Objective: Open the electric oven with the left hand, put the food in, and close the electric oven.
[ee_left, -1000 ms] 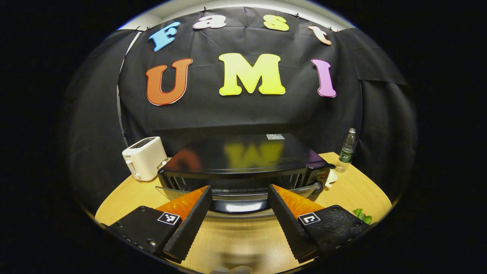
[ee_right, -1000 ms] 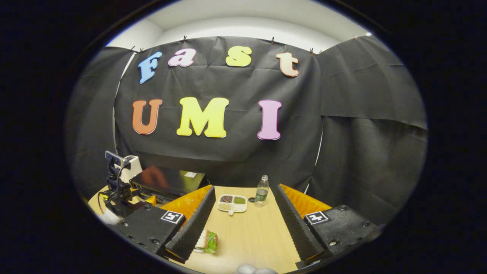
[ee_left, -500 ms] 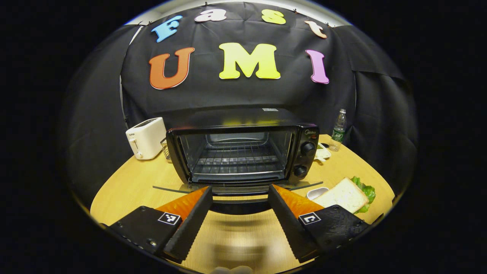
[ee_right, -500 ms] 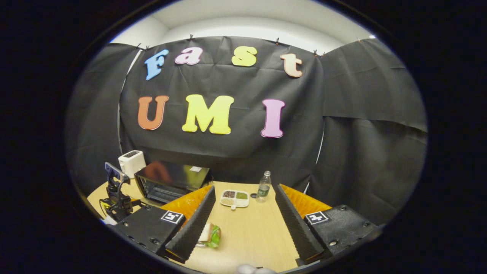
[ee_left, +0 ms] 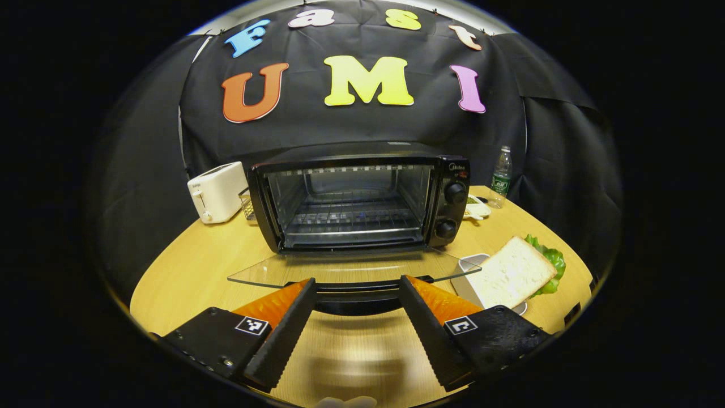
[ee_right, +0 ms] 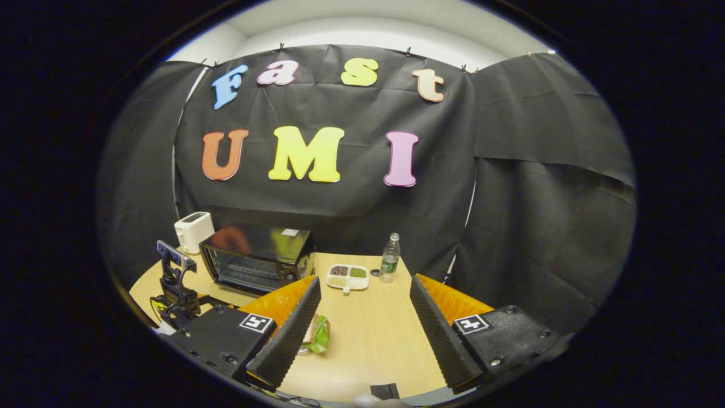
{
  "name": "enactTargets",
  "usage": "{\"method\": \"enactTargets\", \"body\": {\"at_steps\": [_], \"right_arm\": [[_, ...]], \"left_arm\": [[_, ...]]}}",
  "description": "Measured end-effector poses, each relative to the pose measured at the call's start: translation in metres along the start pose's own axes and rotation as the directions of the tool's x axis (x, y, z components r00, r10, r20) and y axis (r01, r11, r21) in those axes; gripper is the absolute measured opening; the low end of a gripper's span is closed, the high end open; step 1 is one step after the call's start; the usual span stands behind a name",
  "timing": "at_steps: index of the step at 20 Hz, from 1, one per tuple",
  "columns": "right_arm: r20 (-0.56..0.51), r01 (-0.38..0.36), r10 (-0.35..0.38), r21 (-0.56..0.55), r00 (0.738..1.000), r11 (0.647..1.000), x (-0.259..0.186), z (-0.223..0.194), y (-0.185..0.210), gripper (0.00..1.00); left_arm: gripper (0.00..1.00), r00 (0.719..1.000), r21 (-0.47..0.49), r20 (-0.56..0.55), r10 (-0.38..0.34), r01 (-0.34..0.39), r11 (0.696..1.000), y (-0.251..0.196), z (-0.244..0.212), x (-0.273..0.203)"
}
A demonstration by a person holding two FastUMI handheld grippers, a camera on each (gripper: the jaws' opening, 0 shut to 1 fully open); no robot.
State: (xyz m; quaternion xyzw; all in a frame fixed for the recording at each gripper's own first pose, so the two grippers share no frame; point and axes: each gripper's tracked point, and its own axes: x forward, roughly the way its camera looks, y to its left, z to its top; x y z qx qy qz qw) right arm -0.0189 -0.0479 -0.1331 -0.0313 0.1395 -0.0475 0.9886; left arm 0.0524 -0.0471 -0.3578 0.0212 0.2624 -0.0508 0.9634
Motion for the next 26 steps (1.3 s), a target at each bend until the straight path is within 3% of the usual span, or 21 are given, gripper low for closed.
{"method": "enactTargets", "body": {"at_steps": [9,16,21,26], "right_arm": [[-0.043,-0.012,0.012,0.007,0.999,1.000,0.003,-0.027,0.008,1.00],[-0.059,-0.020,0.020,0.009,0.998,1.000,0.011,-0.034,0.006,1.00],[-0.053,-0.050,0.050,-0.001,0.997,0.999,0.022,-0.033,0.010,1.00],[-0.124,-0.120,0.119,0.001,0.985,0.993,0.046,-0.071,0.028,1.00]], "left_arm": [[0.96,0.992,-0.014,-0.126,0.006,-0.008,1.000,0.004,-0.056,0.007],[0.96,0.994,-0.023,-0.111,0.011,-0.013,1.000,0.008,-0.056,0.003],[0.96,0.998,-0.020,0.022,0.055,-0.055,0.998,0.032,0.002,-0.035],[0.96,0.975,-0.012,0.200,0.099,-0.098,0.995,0.052,0.087,-0.108]]}}
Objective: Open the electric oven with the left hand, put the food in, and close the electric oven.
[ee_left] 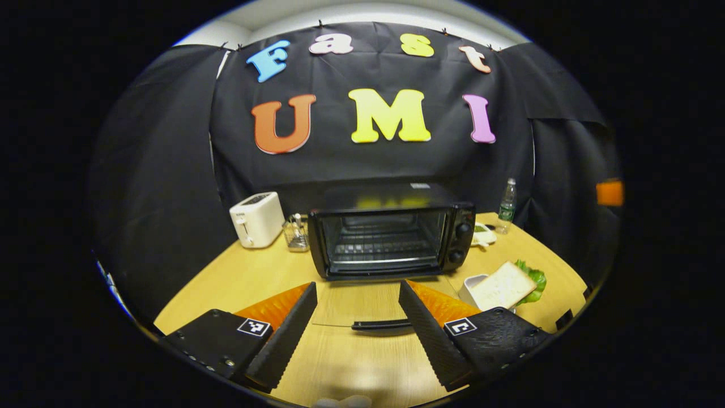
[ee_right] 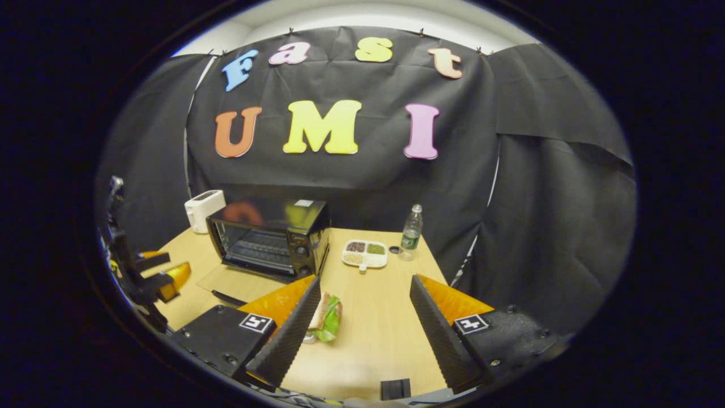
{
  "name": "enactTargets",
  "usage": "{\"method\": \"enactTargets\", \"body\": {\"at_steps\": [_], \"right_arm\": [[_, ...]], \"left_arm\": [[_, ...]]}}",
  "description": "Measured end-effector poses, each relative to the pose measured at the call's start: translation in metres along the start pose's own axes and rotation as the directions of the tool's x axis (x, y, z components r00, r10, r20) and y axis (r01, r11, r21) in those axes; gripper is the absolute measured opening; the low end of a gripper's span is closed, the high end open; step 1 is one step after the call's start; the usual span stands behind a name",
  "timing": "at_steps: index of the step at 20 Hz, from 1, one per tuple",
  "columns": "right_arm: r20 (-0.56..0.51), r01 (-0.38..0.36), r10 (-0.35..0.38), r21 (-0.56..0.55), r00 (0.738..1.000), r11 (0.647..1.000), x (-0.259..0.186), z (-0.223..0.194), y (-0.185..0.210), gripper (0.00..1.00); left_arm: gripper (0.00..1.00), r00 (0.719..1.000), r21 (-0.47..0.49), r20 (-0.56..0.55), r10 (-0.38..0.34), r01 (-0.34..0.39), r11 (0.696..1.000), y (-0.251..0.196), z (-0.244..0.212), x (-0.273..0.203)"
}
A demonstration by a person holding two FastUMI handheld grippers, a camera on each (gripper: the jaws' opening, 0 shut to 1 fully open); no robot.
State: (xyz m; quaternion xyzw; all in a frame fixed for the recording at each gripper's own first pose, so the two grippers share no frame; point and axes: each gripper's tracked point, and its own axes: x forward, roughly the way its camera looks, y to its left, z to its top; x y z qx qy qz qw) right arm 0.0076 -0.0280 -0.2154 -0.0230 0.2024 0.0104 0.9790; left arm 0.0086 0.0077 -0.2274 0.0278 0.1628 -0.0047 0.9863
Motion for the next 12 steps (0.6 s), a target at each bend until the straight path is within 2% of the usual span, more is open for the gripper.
{"method": "enactTargets", "body": {"at_steps": [5,7,11,12], "right_arm": [[-0.116,-0.099,0.105,0.059,0.988,0.993,0.038,-0.051,0.025,1.00],[-0.191,-0.164,0.182,0.106,0.965,0.981,0.057,-0.074,0.038,1.00],[-0.299,-0.204,0.273,0.242,0.914,0.948,0.094,-0.105,0.045,0.99],[-0.325,-0.208,0.299,0.286,0.897,0.935,0.104,-0.111,0.049,0.89]], "left_arm": [[0.95,0.993,-0.031,0.119,0.016,-0.012,0.999,0.005,0.071,-0.055],[0.95,0.989,-0.047,0.144,0.018,-0.011,0.999,0.005,0.089,-0.071],[0.96,0.980,-0.078,0.191,0.050,-0.036,0.996,0.007,0.118,-0.093],[0.95,0.979,-0.083,0.198,0.056,-0.040,0.996,0.006,0.122,-0.095]]}}
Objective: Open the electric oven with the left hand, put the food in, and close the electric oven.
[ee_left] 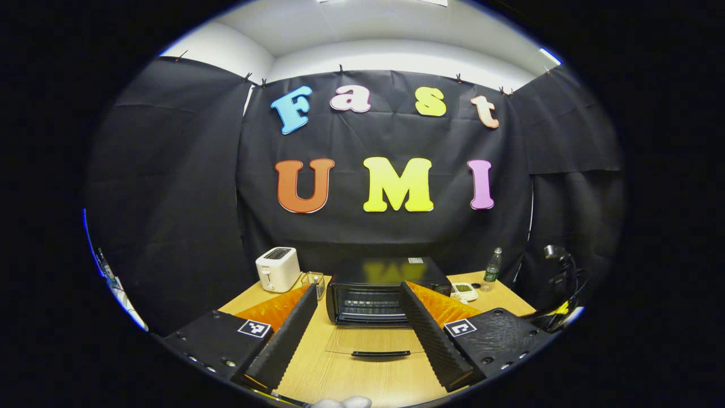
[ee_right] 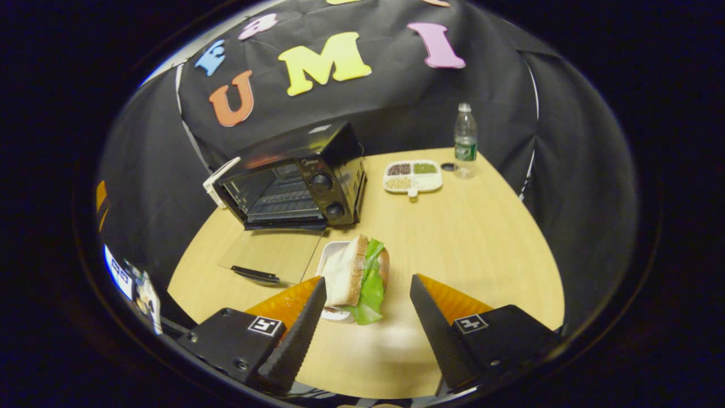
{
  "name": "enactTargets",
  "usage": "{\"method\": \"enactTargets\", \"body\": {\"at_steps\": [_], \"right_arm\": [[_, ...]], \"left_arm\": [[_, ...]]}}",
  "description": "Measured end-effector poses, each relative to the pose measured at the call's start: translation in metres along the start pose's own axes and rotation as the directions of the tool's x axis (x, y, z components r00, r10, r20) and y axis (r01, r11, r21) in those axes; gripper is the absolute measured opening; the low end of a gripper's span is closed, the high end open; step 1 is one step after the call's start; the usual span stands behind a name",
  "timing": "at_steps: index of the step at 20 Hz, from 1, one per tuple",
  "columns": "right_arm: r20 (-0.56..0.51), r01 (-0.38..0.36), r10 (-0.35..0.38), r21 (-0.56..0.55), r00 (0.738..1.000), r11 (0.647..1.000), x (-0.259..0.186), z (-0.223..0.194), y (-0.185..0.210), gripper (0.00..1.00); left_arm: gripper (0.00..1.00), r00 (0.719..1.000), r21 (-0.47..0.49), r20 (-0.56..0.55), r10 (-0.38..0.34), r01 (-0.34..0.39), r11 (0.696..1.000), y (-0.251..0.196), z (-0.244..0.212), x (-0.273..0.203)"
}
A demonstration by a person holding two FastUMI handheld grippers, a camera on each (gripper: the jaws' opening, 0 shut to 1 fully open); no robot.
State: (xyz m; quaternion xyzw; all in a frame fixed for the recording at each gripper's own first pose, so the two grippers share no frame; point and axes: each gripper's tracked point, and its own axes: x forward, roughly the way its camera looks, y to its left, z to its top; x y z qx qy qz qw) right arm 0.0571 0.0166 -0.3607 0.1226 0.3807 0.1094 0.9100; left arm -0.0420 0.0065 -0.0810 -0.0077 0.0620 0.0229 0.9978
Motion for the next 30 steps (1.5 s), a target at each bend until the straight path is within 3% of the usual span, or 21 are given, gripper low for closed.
{"method": "enactTargets", "body": {"at_steps": [1,2,4,5,6,7,8,10,11,12,13,14,16,19,26,30], "right_arm": [[-0.021,-0.030,0.031,0.031,0.999,0.999,0.009,-0.002,0.002,0.95],[-0.043,-0.044,0.046,0.054,0.998,0.998,0.017,-0.001,0.003,0.87],[-0.083,-0.070,0.075,0.065,0.994,0.995,0.031,0.002,0.005,0.86],[-0.104,-0.081,0.088,0.067,0.991,0.994,0.037,0.004,0.006,0.93],[-0.126,-0.093,0.101,0.069,0.987,0.993,0.041,0.004,0.008,0.84],[-0.143,-0.096,0.105,0.069,0.984,0.993,0.045,0.005,0.007,0.82],[-0.155,-0.102,0.111,0.070,0.982,0.992,0.049,0.006,0.005,0.80],[-0.184,-0.119,0.136,0.101,0.973,0.988,0.057,0.007,0.003,0.75],[-0.198,-0.129,0.151,0.122,0.969,0.984,0.060,0.006,0.003,0.80],[-0.215,-0.137,0.166,0.143,0.963,0.980,0.062,0.003,0.002,0.67],[-0.227,-0.151,0.189,0.174,0.955,0.973,0.064,0.002,0.003,0.64],[-0.228,-0.157,0.203,0.203,0.952,0.967,0.065,0.003,0.002,0.66],[-0.229,-0.178,0.234,0.239,0.945,0.955,0.064,0.003,0.005,0.55],[-0.221,-0.196,0.247,0.227,0.943,0.954,0.061,0.005,0.010,0.38],[-0.109,-0.216,0.239,0.191,0.965,0.957,0.031,0.046,0.047,0.35],[0.025,-0.272,0.277,0.285,0.961,0.919,0.025,0.071,0.099,0.39]], "left_arm": [[0.95,1.000,0.002,0.005,0.011,-0.011,1.000,0.000,0.003,-0.001],[1.00,1.000,0.006,0.007,0.022,-0.022,1.000,0.002,0.004,0.000],[0.95,0.999,0.013,0.007,0.041,-0.041,0.999,0.002,0.005,0.001],[1.00,0.999,0.015,0.006,0.048,-0.049,0.999,0.002,0.004,0.003],[0.95,0.998,0.015,0.000,0.058,-0.058,0.998,0.002,0.002,0.006],[1.00,0.998,0.013,-0.005,0.065,-0.065,0.998,0.001,0.001,0.006],[0.95,0.997,0.009,-0.009,0.073,-0.073,0.997,0.001,0.001,0.007],[0.95,0.996,0.006,-0.012,0.083,-0.083,0.997,-0.001,0.000,0.012],[0.95,0.996,0.008,-0.012,0.089,-0.089,0.996,-0.001,0.000,0.015],[0.95,0.995,0.010,-0.013,0.095,-0.095,0.995,-0.001,0.000,0.017],[0.95,0.995,0.012,-0.015,0.099,-0.099,0.995,-0.001,-0.002,0.019],[0.95,0.995,0.014,-0.018,0.099,-0.099,0.995,-0.003,-0.002,0.021],[0.95,0.995,0.016,-0.024,0.101,-0.101,0.995,-0.005,-0.003,0.025],[0.95,0.996,0.024,-0.025,0.088,-0.088,0.996,-0.009,-0.003,0.028],[0.95,0.998,0.012,-0.019,0.052,-0.052,0.999,-0.002,0.002,0.028],[0.95,0.999,0.010,-0.026,0.021,-0.021,1.000,0.011,0.000,0.026]]}}
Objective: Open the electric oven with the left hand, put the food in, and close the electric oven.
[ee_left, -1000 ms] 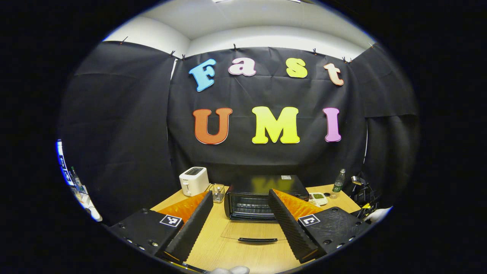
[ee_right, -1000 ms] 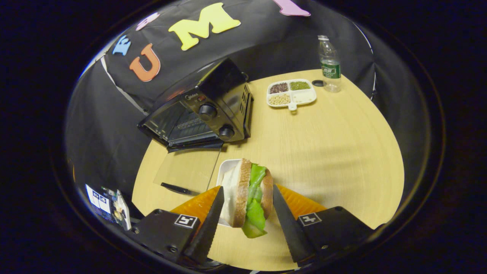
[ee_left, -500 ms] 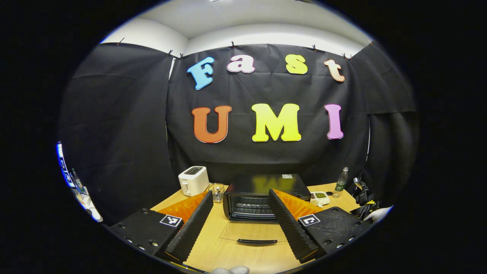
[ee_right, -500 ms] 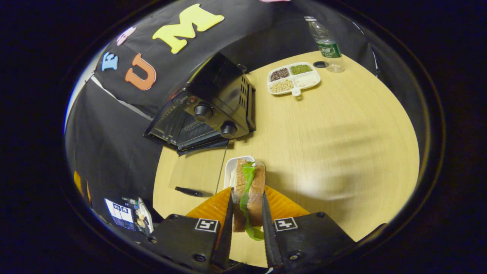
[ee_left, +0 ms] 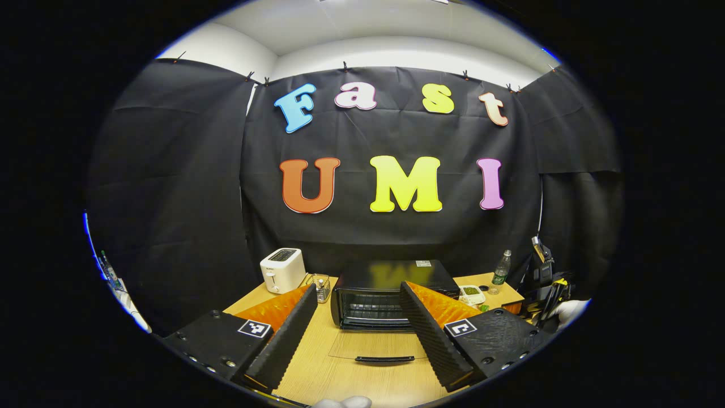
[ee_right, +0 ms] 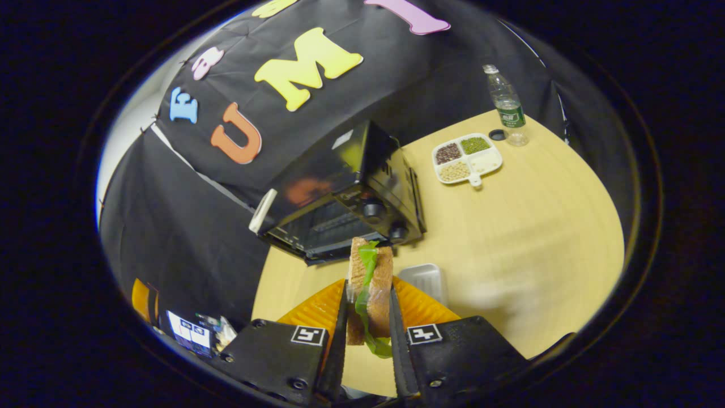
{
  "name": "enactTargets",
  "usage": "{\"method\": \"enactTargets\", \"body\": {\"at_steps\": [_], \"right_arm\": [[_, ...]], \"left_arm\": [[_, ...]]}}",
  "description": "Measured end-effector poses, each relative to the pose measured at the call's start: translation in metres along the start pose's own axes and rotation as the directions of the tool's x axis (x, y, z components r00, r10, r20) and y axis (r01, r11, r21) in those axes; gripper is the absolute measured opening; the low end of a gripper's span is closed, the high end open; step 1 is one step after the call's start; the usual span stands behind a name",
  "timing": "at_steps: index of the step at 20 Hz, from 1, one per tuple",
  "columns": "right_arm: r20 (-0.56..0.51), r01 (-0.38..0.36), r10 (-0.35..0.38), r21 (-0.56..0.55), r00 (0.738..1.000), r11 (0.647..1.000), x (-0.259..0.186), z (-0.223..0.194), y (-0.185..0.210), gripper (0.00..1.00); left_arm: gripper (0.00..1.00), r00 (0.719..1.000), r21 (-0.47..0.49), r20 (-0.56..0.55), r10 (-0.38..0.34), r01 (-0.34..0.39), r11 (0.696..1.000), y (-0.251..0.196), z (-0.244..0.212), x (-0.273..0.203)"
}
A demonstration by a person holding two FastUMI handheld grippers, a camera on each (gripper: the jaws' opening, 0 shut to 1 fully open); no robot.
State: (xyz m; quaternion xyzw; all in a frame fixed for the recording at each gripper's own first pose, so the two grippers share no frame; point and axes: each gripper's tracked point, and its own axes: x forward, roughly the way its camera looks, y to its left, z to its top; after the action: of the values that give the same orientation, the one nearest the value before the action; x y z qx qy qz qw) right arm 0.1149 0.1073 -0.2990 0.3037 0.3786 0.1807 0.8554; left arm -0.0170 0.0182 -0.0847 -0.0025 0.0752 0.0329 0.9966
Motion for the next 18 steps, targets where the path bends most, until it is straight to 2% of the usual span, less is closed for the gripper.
{"method": "enactTargets", "body": {"at_steps": [1,3,4,6,12,14,15,17,18], "right_arm": [[0.024,-0.024,0.023,0.028,0.999,0.999,0.008,-0.002,0.014,0.35],[0.076,-0.053,0.046,0.100,0.996,0.994,0.028,-0.007,0.032,0.39],[0.100,-0.069,0.054,0.144,0.994,0.987,0.038,-0.012,0.042,0.35],[0.148,-0.094,0.063,0.210,0.987,0.973,0.061,-0.019,0.055,0.34],[0.283,-0.151,0.045,0.366,0.958,0.918,0.136,-0.017,0.073,0.34],[0.323,-0.163,0.031,0.388,0.946,0.907,0.158,-0.007,0.077,0.34],[0.335,-0.164,0.024,0.395,0.942,0.904,0.167,-0.004,0.079,0.39],[0.363,-0.165,0.003,0.416,0.932,0.894,0.187,0.004,0.081,0.39],[0.368,-0.170,0.001,0.428,0.930,0.888,0.196,0.006,0.083,0.34]], "left_arm": [[0.95,1.000,0.004,-0.007,-0.007,0.007,1.000,0.004,0.000,-0.001],[0.95,1.000,0.013,-0.013,-0.028,0.028,1.000,0.010,-0.003,-0.003],[0.95,0.999,0.018,-0.018,-0.037,0.037,0.999,0.014,-0.004,-0.003],[0.95,0.998,0.032,-0.026,-0.055,0.055,0.998,0.022,-0.007,0.000],[0.95,0.994,0.066,-0.054,-0.095,0.098,0.993,0.036,-0.018,0.006],[0.95,0.993,0.071,-0.065,-0.103,0.107,0.992,0.039,-0.024,0.009],[0.95,0.992,0.076,-0.072,-0.104,0.110,0.991,0.040,-0.025,0.010],[0.95,0.992,0.078,-0.075,-0.104,0.110,0.991,0.045,-0.030,0.015],[0.95,0.992,0.074,-0.080,-0.102,0.108,0.991,0.047,-0.032,0.016]]}}
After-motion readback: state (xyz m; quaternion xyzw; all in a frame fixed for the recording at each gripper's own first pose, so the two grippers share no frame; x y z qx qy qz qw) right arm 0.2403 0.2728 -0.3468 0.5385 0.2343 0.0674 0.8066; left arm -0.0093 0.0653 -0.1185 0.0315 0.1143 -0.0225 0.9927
